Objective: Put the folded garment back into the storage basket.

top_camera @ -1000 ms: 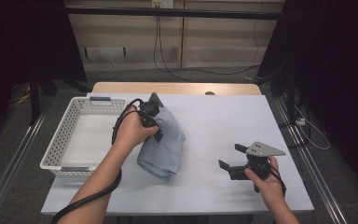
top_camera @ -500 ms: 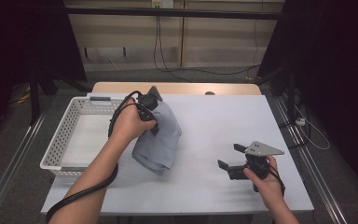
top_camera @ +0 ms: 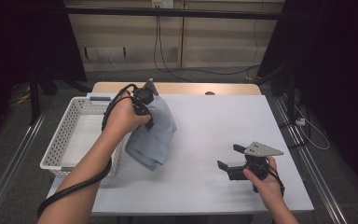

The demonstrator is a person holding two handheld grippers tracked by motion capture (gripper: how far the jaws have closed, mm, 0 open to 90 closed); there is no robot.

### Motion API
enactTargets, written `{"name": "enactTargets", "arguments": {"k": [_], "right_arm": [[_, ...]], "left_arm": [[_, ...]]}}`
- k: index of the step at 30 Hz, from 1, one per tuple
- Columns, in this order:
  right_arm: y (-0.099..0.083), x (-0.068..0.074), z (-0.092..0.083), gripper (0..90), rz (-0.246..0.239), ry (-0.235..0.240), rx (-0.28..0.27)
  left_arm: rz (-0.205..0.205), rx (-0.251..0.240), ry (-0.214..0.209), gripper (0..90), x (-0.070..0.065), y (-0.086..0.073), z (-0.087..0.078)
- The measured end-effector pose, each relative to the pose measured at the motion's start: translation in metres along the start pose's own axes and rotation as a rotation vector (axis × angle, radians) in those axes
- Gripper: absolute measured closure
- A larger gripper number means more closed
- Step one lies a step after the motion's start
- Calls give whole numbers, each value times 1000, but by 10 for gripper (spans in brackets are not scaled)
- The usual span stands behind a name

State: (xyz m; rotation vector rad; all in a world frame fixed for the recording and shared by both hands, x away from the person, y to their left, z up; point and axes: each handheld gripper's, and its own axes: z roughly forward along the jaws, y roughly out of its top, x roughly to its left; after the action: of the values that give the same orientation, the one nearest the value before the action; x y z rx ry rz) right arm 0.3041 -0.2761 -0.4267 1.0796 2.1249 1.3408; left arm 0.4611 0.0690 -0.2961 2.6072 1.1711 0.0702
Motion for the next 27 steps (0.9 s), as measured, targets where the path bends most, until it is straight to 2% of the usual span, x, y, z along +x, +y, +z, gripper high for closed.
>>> {"name": "enactTargets", "arguments": {"k": [10, 27], "right_arm": [[0, 0, 0, 90, 0, -1, -2], [0, 0, 0, 89, 3, -3, -3]], "left_arm": [[23, 6, 23, 732, 0, 4, -7], [28, 10, 59, 732, 8, 8, -25]]}}
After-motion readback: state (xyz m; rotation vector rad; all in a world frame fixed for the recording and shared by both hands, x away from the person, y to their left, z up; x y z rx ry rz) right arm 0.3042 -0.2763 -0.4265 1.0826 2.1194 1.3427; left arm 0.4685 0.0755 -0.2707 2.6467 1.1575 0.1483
